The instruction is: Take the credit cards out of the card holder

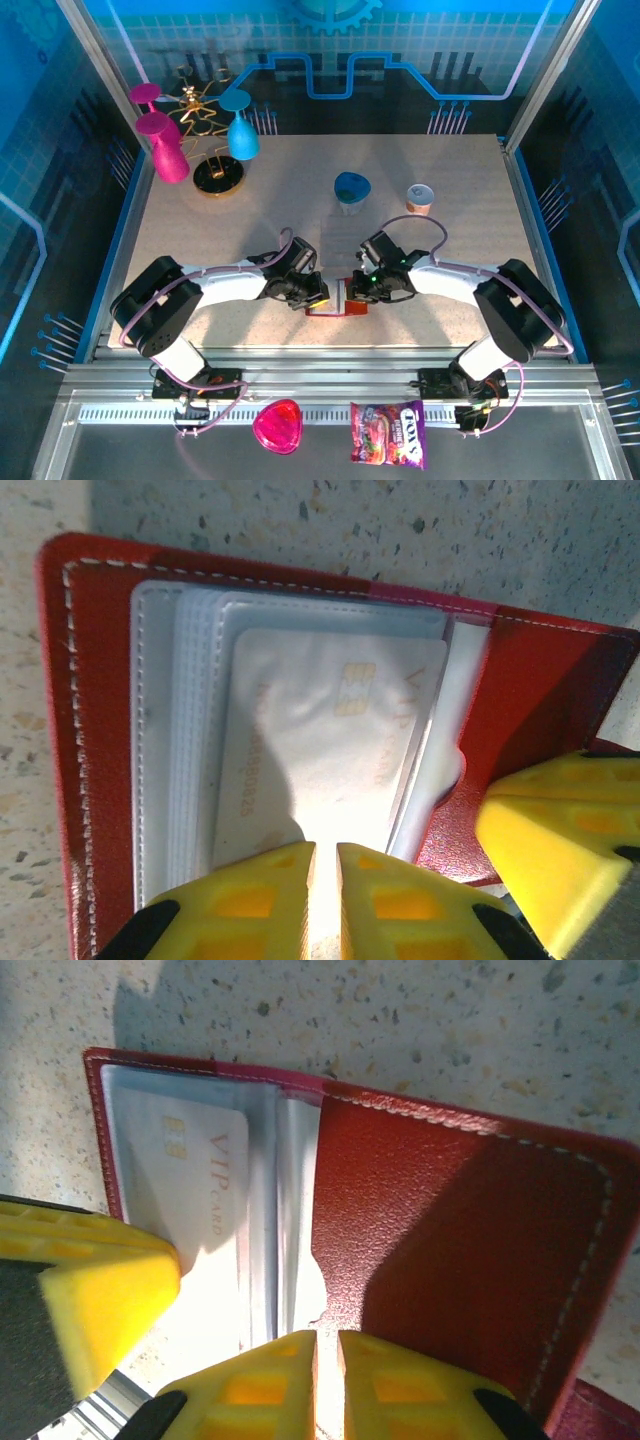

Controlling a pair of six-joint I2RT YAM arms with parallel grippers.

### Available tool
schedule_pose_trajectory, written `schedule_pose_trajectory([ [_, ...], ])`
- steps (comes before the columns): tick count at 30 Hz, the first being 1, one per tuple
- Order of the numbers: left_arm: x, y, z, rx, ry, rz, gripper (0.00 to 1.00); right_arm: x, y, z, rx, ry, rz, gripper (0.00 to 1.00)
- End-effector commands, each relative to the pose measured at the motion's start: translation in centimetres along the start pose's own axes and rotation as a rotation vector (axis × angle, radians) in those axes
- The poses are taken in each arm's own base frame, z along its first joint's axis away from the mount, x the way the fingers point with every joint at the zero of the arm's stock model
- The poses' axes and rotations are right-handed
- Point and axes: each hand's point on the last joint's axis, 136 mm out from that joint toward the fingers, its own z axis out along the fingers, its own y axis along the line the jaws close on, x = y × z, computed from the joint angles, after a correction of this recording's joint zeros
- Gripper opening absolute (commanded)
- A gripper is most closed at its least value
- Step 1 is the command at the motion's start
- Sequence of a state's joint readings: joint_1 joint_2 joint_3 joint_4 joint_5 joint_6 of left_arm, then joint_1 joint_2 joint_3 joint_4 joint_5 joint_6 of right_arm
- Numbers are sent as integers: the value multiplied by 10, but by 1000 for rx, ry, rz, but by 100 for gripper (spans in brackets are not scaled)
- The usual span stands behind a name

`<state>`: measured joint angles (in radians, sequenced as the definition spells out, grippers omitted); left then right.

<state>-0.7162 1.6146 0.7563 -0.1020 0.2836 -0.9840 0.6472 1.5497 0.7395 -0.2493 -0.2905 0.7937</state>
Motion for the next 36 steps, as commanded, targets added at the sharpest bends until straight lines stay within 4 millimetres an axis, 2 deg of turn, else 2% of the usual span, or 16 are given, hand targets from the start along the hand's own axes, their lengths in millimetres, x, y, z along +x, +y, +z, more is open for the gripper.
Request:
schedule_pose_trajectory([
  [1,3,13,-4,-42,-3,6,13,1,-6,8,11,16,11,13],
  [6,2,14,-4,-44,-3,5,13,7,-26,16,78,37,16,13],
  [11,2,13,-4,-43,-6,4,13,8,-32,15,108,38,14,12],
  [25,-16,-15,-31,41,-95,56,13,-5,-4,1,17,-13,-23,12],
  [32,-24,-12,-40,60,-119,45,12,-8,10,-9,-40,-42,-27,13],
  [36,-22,-12,-36,74,-101,35,11,-12,20,-17,-72,-62,-29,14],
])
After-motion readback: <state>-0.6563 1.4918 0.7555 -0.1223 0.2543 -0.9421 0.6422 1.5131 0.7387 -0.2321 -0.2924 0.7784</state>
